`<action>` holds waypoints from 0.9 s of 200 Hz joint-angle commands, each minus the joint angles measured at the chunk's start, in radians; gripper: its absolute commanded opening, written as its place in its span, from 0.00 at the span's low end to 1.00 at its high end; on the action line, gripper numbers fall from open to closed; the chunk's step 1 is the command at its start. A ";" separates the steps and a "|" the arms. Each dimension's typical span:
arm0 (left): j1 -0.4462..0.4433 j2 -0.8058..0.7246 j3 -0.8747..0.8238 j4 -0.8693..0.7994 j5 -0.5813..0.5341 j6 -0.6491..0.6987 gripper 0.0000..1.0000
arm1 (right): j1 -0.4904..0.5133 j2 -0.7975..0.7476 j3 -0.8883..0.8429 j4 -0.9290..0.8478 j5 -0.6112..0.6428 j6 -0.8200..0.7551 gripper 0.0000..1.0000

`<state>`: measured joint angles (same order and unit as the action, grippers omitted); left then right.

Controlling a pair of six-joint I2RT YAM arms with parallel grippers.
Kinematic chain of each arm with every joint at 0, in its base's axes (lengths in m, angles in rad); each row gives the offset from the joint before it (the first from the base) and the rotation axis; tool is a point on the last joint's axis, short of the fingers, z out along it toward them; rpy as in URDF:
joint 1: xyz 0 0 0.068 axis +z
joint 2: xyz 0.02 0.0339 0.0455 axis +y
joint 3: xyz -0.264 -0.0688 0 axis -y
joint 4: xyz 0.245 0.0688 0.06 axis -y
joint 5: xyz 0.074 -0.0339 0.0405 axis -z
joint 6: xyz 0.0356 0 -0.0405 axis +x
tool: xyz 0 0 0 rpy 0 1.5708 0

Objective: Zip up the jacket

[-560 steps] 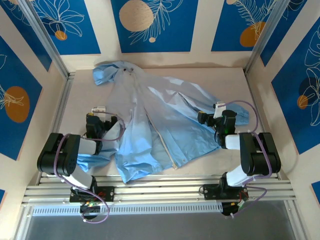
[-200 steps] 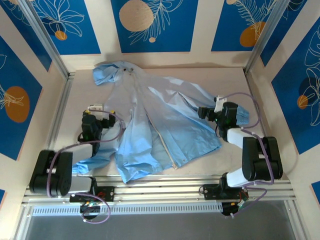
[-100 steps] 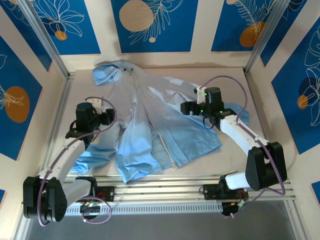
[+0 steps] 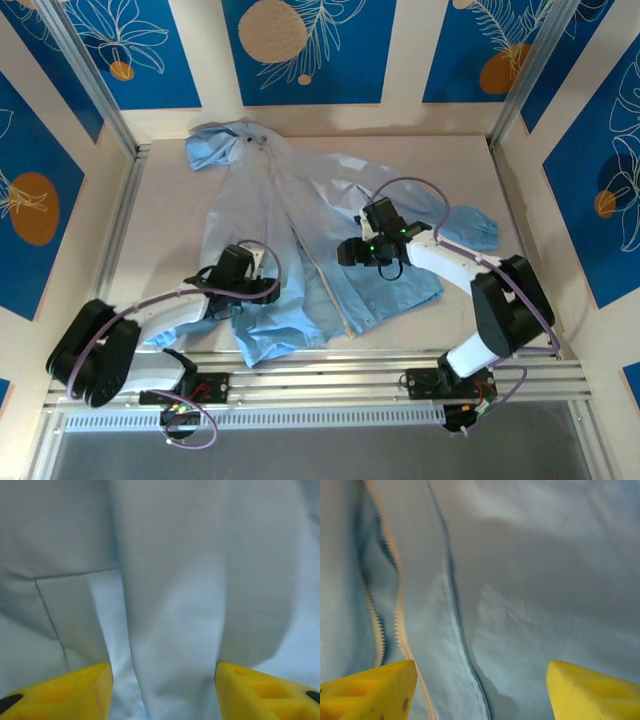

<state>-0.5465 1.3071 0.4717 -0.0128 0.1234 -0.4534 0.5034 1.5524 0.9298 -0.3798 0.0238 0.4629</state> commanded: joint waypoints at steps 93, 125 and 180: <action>0.293 0.491 0.293 0.176 0.117 -0.087 0.55 | 0.106 0.223 0.057 0.035 -0.127 0.228 0.63; 0.389 0.570 0.458 0.080 0.147 -0.034 0.54 | 0.118 0.301 0.157 0.015 -0.119 0.211 0.63; 0.479 0.438 0.547 -0.142 0.165 0.096 0.54 | 0.123 0.278 0.280 -0.066 -0.091 0.201 0.68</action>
<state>-0.0940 1.8507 1.0042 0.0265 0.3061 -0.4614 0.6209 1.8683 1.1687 -0.3679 -0.0723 0.6640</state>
